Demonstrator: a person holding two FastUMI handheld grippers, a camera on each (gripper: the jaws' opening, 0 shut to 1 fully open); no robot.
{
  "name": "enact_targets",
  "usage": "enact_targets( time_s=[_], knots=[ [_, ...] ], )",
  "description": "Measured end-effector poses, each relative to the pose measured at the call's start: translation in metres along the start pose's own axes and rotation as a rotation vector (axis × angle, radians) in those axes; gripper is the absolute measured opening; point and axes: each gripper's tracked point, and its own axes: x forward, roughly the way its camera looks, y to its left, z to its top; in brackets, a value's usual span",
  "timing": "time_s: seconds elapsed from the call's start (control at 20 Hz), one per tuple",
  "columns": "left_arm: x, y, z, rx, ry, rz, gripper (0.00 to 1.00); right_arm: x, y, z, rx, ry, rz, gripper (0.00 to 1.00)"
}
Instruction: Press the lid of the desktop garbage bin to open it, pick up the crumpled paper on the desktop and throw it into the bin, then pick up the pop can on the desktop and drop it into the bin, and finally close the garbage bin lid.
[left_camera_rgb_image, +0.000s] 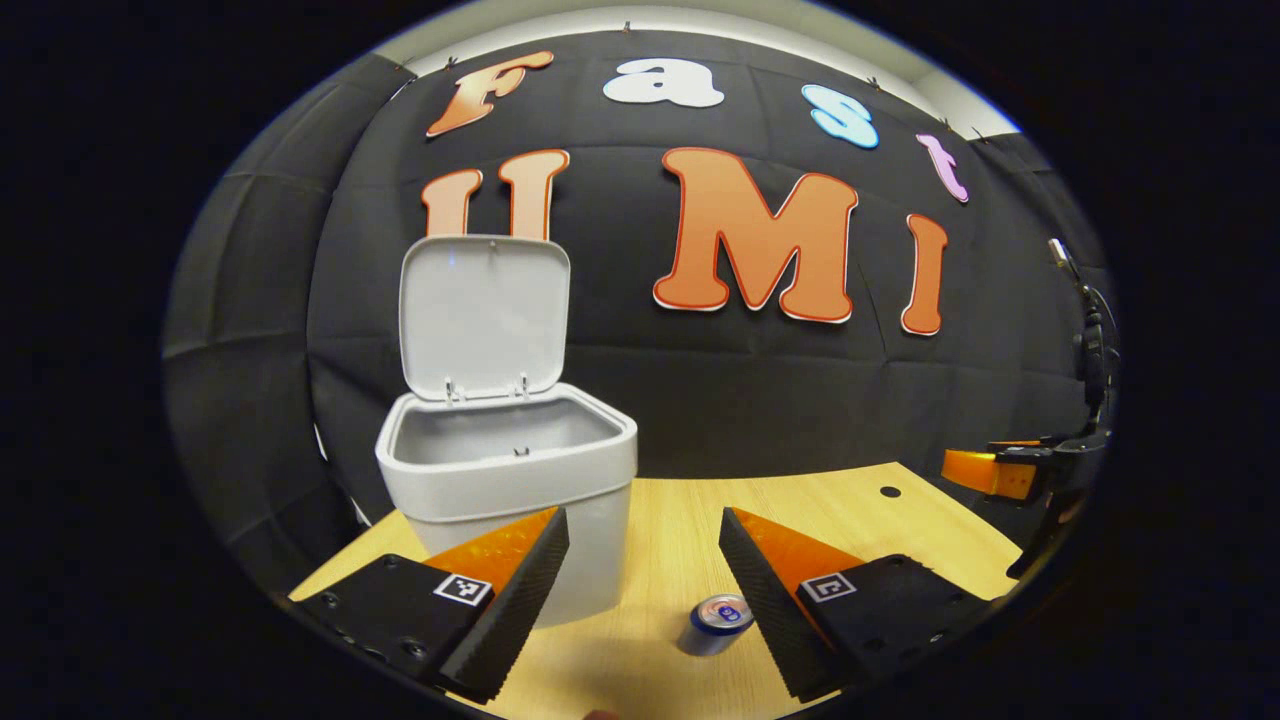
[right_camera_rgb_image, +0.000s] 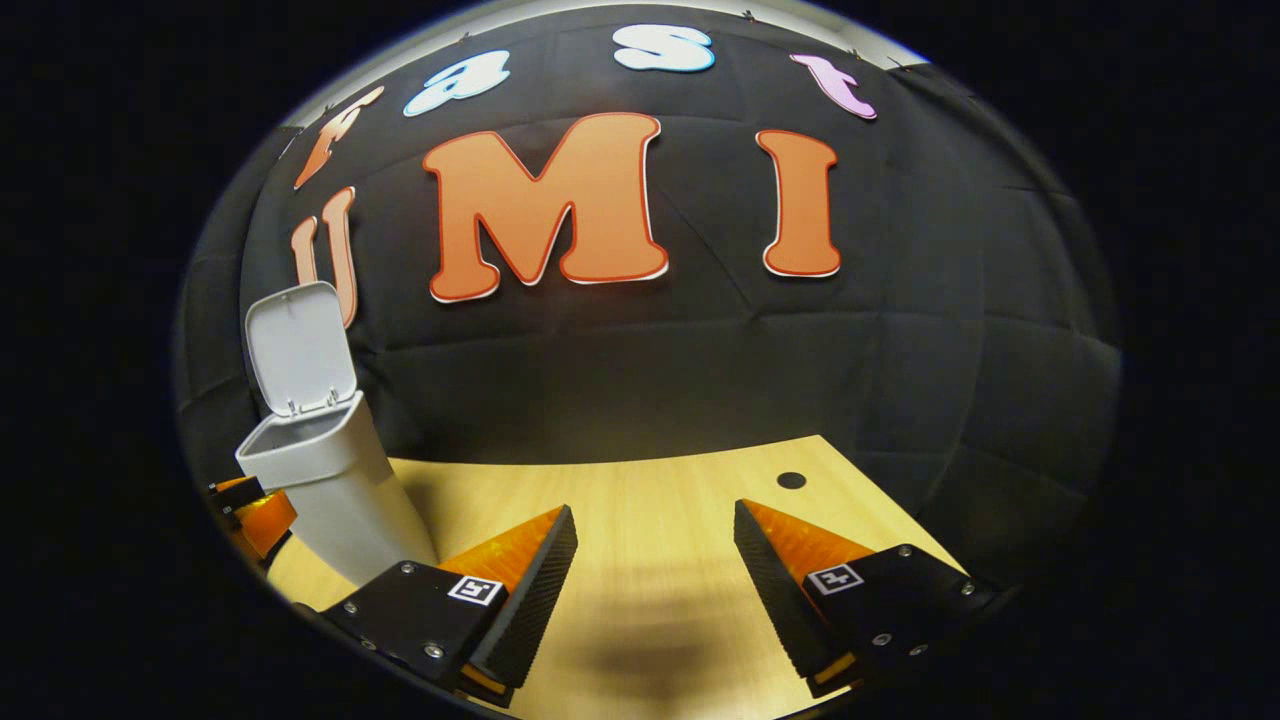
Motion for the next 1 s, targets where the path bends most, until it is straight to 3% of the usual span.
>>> enact_targets(
  time_s=[0.4, 0.8, 1.0],
  knots=[
    [0.015, -0.064, -0.097, 0.035, 0.098, -0.104, 0.98, 0.003, -0.033, -0.023, -0.067, 0.049, -0.019, 0.95],
    [0.049, -0.071, -0.188, 0.057, 0.303, -0.083, 0.99, 0.003, -0.053, -0.038, -0.108, 0.083, -0.031, 0.95],
    [0.06, -0.06, -0.207, 0.045, 0.394, -0.052, 0.99, 0.004, -0.061, -0.045, -0.107, 0.103, -0.042, 0.95]
  ],
)
